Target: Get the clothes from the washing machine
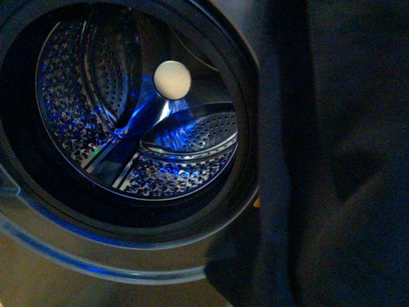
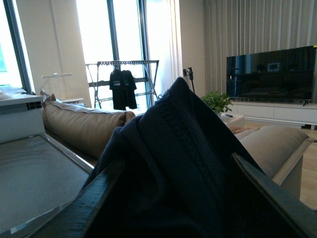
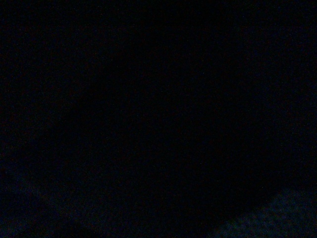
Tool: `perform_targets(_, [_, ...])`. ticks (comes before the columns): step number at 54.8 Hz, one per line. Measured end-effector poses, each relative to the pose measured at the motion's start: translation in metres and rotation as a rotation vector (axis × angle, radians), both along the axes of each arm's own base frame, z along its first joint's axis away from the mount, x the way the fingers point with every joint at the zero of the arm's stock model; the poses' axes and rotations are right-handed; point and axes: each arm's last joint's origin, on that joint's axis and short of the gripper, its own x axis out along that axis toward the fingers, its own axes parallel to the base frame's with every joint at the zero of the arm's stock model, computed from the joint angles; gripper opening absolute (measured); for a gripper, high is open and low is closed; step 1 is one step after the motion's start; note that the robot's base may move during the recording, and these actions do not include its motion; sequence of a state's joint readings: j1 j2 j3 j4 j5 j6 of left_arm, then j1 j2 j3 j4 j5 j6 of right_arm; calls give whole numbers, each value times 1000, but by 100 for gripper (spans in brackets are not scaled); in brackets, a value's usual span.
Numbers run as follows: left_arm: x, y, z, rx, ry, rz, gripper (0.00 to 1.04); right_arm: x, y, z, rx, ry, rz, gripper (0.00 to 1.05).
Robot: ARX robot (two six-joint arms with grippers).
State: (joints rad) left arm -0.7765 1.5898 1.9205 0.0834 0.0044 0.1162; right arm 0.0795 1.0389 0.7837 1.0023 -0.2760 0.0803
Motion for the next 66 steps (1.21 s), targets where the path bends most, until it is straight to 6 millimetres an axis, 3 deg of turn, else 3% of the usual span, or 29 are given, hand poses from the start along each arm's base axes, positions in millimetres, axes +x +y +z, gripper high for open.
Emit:
perform_targets(12, [0, 0, 0, 0, -1, 0, 100, -11, -42, 31, -19, -65, -78, 6])
perform_targets(21, [0, 0, 0, 0, 0, 0, 98, -19, -88, 64, -24, -115, -191, 6])
perform_targets(27, [0, 0, 0, 0, 0, 0, 98, -23, -134, 90, -43, -117, -309, 6])
perform_targets(37, [0, 0, 0, 0, 0, 0, 98, -27, -205, 113, -61, 87, -476, 6])
perform_targets(49, [0, 0, 0, 0, 0, 0, 98, -44, -280, 102, 14, 288, -640, 6])
perform_targets(66, [0, 0, 0, -1, 0, 0, 98, -77, -384, 36, 129, 566, -886, 6])
